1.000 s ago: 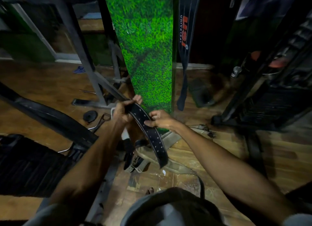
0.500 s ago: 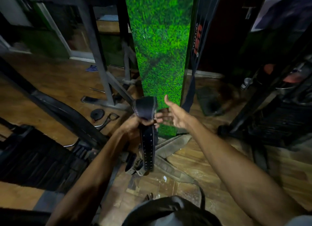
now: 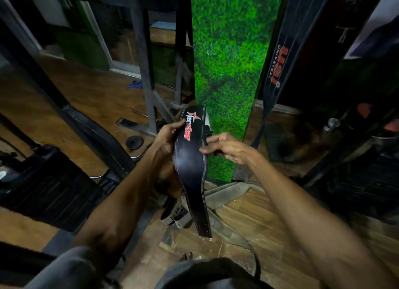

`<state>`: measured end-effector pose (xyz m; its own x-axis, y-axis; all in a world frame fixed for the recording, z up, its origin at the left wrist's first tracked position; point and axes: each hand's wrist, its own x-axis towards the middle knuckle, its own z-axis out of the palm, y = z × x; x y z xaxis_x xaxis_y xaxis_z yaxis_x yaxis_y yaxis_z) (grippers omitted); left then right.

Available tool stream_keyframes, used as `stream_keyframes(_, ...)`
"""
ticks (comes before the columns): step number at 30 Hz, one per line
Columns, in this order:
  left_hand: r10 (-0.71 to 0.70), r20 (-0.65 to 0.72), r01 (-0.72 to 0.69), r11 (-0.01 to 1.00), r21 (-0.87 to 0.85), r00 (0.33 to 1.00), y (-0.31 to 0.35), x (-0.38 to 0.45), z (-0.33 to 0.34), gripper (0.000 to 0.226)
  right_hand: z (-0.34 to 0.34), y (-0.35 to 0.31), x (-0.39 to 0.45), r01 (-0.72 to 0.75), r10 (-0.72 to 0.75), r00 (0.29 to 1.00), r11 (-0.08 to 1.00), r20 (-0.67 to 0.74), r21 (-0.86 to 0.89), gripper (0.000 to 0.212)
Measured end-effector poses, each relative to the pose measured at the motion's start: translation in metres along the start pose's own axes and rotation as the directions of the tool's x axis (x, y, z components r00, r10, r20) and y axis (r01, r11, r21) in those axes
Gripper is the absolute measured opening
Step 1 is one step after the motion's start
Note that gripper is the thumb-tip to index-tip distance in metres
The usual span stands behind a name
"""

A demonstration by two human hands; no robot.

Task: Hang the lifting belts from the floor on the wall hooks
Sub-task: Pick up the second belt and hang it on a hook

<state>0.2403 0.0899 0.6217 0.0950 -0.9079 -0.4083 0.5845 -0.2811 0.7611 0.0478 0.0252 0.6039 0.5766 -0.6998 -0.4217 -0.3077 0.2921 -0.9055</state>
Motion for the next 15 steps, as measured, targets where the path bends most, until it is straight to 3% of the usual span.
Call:
stream_keyframes(2,-0.004,0.053,-0.001,0.996,0.089,0.999,0.001,0.0,0.001,0.026,-0.008,0.002,-0.003,-0.039,0.041,0.997,0.998,0.061,-0.04,0.026)
stream_keyframes(4,0.044,0.141,-0.057,0.995,0.084,0.989,-0.006,0.005,-0.005,0.035,-0.013,-0.004,-0.003,-0.056,0.053,0.998,0.995,0.046,0.086,0.024)
stream_keyframes(6,0.068,0.231,-0.083,0.995,0.055,0.971,-0.02,-0.001,-0.011,0.048,-0.015,-0.016,0.003,-0.014,0.017,1.0,0.976,-0.012,0.218,0.041)
stream_keyframes(8,0.06,0.316,-0.068,0.998,0.013,0.947,-0.03,-0.005,-0.016,0.053,-0.01,-0.038,0.009,0.054,-0.043,0.998,0.959,-0.044,0.28,0.044)
stream_keyframes(10,0.014,0.35,-0.014,1.0,-0.004,0.937,-0.032,-0.007,-0.018,0.031,-0.007,-0.063,0.013,0.099,-0.089,0.995,0.93,-0.043,0.354,0.043)
stream_keyframes(12,-0.02,0.307,-0.021,0.992,0.127,0.951,-0.028,-0.004,-0.018,0.023,-0.005,-0.083,0.019,0.124,-0.134,0.991,0.889,-0.007,0.442,0.057)
stream_keyframes(13,-0.022,0.266,-0.046,0.968,0.246,0.964,-0.029,-0.001,-0.02,0.031,-0.003,-0.089,0.02,0.136,-0.157,0.987,0.887,0.013,0.442,0.065)
stream_keyframes(15,-0.005,0.199,-0.081,0.904,0.42,0.98,-0.037,0.003,-0.025,0.036,0.005,-0.086,0.023,0.183,-0.185,0.982,0.927,-0.027,0.327,0.052)
